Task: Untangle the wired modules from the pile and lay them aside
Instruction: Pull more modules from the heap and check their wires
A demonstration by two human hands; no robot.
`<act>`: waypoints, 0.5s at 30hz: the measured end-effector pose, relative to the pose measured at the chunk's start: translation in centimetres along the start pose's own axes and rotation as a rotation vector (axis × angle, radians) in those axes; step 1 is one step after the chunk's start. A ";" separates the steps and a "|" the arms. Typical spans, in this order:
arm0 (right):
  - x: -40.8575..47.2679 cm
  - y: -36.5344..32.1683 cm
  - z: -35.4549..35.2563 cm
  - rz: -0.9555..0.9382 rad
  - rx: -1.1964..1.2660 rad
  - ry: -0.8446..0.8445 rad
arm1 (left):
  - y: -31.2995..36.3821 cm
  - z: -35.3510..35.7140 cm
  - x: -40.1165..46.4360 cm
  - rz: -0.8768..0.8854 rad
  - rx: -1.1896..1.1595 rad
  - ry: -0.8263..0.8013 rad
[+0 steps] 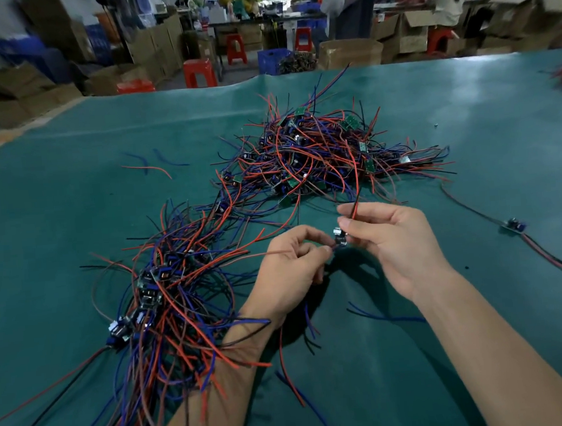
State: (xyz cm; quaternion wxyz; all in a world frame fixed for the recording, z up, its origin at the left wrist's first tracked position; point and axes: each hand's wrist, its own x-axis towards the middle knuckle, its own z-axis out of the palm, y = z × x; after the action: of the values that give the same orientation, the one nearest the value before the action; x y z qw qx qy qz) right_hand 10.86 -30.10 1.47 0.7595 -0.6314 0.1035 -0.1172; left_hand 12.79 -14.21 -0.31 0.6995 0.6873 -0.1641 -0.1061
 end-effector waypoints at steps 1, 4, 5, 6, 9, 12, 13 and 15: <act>0.0 0.0 0.0 -0.003 0.003 -0.009 | 0.1 0.0 0.0 -0.012 -0.021 0.006; 0.1 0.1 0.1 -0.006 0.014 -0.059 | 0.0 0.0 -0.1 -0.018 -0.004 -0.014; 0.1 0.1 0.1 -0.006 0.007 -0.073 | 0.0 0.0 -0.1 -0.012 0.021 -0.025; 0.0 0.2 0.2 -0.011 -0.005 -0.079 | -0.1 0.0 0.0 -0.011 0.038 -0.027; -0.1 0.3 0.3 -0.075 -0.094 -0.054 | -0.3 -0.2 0.0 -0.021 0.042 -0.011; 0.1 0.2 0.1 -0.201 -0.220 0.039 | -0.2 -0.2 0.0 -0.030 0.033 -0.035; 0.3 0.1 -0.2 -0.239 -0.246 0.094 | -0.1 -0.2 0.0 -0.031 0.034 -0.048; 0.7 -0.1 -1.1 -0.303 -0.289 0.220 | -0.1 -0.1 -0.1 -0.031 0.046 -0.072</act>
State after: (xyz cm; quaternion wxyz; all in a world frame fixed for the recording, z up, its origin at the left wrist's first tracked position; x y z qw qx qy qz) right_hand 11.23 -31.39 1.41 0.6190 -0.7253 0.1055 -0.2821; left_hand 12.79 -14.07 -0.36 0.6753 0.7015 -0.1811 -0.1378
